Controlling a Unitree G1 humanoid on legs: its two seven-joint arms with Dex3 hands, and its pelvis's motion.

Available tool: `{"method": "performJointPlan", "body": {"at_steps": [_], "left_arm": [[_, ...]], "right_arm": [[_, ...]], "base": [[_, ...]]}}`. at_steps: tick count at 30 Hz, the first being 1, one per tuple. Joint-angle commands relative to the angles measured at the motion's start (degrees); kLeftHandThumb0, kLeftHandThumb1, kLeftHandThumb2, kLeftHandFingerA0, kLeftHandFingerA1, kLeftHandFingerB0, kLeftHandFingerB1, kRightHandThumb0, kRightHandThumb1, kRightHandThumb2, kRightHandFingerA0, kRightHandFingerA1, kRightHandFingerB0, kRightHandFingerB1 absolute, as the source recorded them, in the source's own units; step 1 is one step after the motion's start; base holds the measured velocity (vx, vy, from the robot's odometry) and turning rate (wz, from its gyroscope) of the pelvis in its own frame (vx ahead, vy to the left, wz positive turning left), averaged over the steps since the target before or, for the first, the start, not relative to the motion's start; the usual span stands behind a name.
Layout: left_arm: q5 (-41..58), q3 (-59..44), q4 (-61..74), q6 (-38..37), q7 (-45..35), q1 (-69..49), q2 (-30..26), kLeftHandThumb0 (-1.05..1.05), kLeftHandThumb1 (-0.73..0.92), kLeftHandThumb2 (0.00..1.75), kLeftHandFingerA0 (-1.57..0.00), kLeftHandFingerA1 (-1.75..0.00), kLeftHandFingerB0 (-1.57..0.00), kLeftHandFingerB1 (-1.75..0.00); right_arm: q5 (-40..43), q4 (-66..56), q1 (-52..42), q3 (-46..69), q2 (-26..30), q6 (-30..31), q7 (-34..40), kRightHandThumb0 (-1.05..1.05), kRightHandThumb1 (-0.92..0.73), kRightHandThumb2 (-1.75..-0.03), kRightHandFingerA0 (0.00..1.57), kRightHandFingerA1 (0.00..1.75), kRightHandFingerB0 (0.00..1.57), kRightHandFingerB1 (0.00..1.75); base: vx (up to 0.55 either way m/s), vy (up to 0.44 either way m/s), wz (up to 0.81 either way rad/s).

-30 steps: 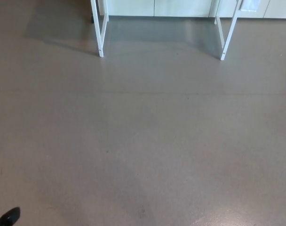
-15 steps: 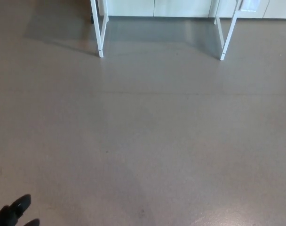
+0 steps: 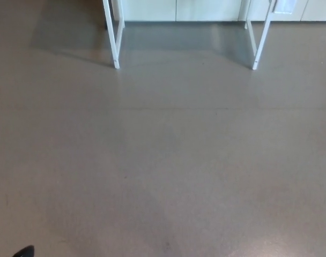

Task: The robot walks towards a desk on which a shovel is kept on the left hand side and a container is kept on the right hand side. The robot picks up the shovel using its left hand and places it in the container.

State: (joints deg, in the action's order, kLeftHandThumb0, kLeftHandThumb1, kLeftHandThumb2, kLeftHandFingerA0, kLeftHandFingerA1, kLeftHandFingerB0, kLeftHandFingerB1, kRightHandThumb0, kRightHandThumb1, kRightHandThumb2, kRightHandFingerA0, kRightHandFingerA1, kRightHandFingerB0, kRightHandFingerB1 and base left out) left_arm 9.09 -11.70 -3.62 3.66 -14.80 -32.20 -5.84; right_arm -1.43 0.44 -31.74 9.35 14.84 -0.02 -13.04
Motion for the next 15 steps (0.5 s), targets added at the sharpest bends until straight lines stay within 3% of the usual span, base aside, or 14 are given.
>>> {"method": "performJointPlan", "body": {"at_steps": [1,3,4,5,8,11,12,15], "left_arm": [[-1.71,0.47,0.07,-2.11,0.91,-0.60,-0.95,-0.16,0.69,0.61,-0.26,-0.37,-0.18,-0.31],[-1.90,0.63,0.14,-2.25,0.82,-0.77,-1.28,-0.17,0.69,0.61,-0.26,-0.37,-0.17,-0.31],[-1.89,0.60,0.04,-2.25,0.94,-0.52,-1.25,-0.18,0.68,0.61,-0.26,-0.38,-0.18,-0.31],[-1.98,0.54,-0.42,-2.54,1.08,-0.03,-1.24,-0.18,0.68,0.61,-0.26,-0.39,-0.18,-0.32],[-1.46,0.29,-0.83,-2.88,0.66,0.03,-1.03,-0.16,0.70,0.61,-0.25,-0.39,-0.18,-0.32],[-2.25,0.49,-0.41,-2.12,1.54,0.15,-1.05,-0.17,0.69,0.61,-0.27,-0.38,-0.18,-0.32],[-2.05,0.54,-0.39,-2.18,1.39,0.04,-1.09,-0.17,0.69,0.61,-0.26,-0.38,-0.18,-0.32],[-1.90,0.68,-0.30,-1.69,1.38,0.14,-1.39,-0.18,0.69,0.61,-0.27,-0.38,-0.18,-0.32]], "right_arm": [[0.06,-0.10,-0.38,-0.03,0.60,-1.91,-0.16,-0.20,-0.40,-0.89,0.45,0.65,0.21,0.55],[0.32,-0.11,-0.31,-0.01,0.53,-1.52,-0.13,-0.20,-0.40,-0.89,0.45,0.64,0.21,0.55],[0.27,-0.10,0.06,-0.05,0.58,-1.33,-0.08,-0.22,-0.59,-0.57,0.52,0.52,0.32,0.43],[0.45,0.10,0.68,-0.05,0.65,-1.24,-0.24,-0.18,-0.40,-0.89,0.45,0.65,0.22,0.55],[0.53,0.69,0.77,-0.13,0.71,-1.93,-0.50,-0.19,-0.40,-0.89,0.45,0.65,0.22,0.55],[0.57,0.48,0.65,-0.19,0.73,-2.00,-0.61,-0.19,-0.40,-0.89,0.45,0.65,0.22,0.55],[0.48,0.41,0.60,-0.20,0.67,-1.95,-0.53,-0.22,-0.60,-0.57,0.52,0.53,0.31,0.44],[0.42,0.69,0.92,-0.21,0.69,-1.89,-0.48,-0.22,-0.60,-0.57,0.53,0.54,0.31,0.44]], "base": [[0.01,0.019,0.39],[0.00,0.045,0.01],[-0.01,0.109,-0.06],[0.02,0.155,-0.02],[0.08,0.231,-0.17],[0.12,0.494,-0.12],[0.10,0.638,-0.07],[0.14,0.282,-0.02]]}}
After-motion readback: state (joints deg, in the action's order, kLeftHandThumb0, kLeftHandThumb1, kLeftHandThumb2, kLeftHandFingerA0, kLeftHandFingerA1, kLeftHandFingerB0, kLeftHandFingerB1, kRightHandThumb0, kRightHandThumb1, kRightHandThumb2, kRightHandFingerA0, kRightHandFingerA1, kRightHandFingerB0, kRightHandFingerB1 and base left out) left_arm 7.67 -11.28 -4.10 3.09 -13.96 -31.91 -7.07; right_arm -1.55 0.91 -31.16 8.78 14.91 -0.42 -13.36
